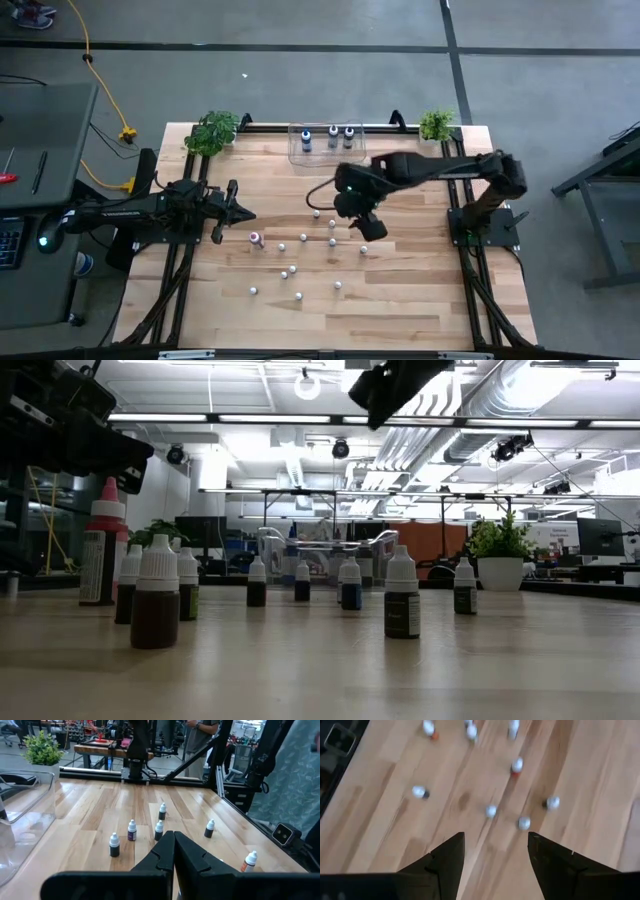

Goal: Pick & Place food coloring
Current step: Put the large pink food coloring bottle into the transparent bin

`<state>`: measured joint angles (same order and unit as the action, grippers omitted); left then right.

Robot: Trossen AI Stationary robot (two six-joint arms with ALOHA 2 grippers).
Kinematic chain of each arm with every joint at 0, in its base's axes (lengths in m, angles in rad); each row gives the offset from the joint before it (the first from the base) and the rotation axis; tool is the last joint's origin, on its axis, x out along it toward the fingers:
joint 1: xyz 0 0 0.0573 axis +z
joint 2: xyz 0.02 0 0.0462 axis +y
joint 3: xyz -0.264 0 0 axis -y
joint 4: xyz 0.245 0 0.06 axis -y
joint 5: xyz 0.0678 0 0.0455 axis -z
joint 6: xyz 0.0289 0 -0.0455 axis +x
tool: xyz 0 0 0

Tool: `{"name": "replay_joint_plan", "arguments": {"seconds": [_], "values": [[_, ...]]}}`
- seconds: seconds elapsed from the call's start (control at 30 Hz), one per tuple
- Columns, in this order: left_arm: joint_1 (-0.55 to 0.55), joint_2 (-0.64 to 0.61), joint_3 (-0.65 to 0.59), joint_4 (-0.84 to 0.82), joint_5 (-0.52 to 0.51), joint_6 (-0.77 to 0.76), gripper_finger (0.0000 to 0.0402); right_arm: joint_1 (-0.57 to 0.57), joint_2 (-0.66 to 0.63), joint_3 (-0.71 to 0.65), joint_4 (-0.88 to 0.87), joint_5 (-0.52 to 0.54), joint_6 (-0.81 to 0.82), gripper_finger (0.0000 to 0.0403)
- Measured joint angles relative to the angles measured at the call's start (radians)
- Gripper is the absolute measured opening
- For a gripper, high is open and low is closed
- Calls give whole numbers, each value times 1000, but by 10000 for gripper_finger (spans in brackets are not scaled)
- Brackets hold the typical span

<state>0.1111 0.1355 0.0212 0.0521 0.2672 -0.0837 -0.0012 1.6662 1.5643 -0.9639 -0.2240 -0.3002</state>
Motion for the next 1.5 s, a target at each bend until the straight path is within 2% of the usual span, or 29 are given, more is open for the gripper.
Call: {"name": "replay_joint_plan", "arguments": {"seconds": [0.13,0.23,0.33,0.47,0.97,1.27,1.5], "values": [[0,0,0,0,0,0,2,12,-58,-233,361,1,102,206],[0,0,0,0,0,0,2,18,-57,-356,579,12,176,206],[0,0,0,0,0,0,2,24,-36,-430,753,17,227,206],[0,0,0,0,0,0,2,36,18,-469,858,44,267,206],[0,0,0,0,0,0,2,62,221,-462,1253,192,301,206],[0,0,0,0,0,0,2,63,377,-274,1270,230,305,206],[0,0,0,0,1,0,2,67,491,-140,1312,238,374,206]]}}
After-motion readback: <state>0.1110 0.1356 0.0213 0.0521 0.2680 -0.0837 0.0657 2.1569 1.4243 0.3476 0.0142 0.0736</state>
